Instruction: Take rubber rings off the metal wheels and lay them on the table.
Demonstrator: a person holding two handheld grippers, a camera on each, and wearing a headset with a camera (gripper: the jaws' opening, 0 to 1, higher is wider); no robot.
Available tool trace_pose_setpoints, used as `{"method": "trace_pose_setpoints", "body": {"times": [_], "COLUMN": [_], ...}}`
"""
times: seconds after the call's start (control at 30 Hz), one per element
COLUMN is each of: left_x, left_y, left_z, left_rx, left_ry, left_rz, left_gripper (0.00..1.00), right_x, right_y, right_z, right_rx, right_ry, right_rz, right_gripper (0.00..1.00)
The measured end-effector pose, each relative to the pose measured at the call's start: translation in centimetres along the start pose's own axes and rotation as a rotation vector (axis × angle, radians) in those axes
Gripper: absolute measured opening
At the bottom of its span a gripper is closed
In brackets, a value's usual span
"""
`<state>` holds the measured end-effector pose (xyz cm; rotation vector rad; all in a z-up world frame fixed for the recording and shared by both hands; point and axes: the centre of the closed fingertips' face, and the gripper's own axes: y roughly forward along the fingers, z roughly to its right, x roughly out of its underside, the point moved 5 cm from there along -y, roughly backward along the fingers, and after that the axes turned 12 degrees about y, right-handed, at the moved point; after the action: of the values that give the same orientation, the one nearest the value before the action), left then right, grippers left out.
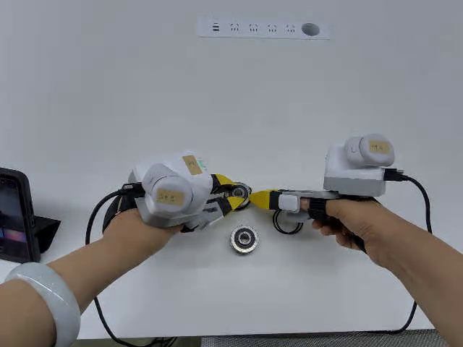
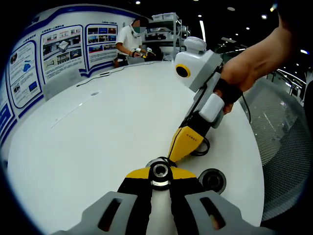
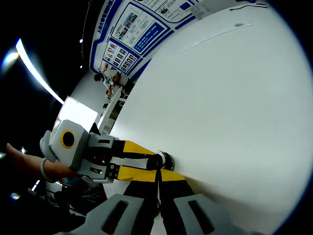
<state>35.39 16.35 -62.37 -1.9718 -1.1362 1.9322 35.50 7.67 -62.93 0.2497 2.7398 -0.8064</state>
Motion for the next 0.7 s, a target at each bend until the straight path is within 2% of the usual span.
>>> {"method": "trace_pose_setpoints", "body": {"times": [0.7], "left_x": [0.1], "left_y": [0.0], "left_z": [0.0], "left_rx": [0.002], "left_ry": [0.005], "left_rz": [0.002], "left_gripper": [0.13], "right_x": [0.2], "right_y": [0.0], "right_z": [-1.5], "right_rx": [-0.055], "right_ry": [-0.004], "right_rz": [0.002], "right_gripper": [0.01]}}
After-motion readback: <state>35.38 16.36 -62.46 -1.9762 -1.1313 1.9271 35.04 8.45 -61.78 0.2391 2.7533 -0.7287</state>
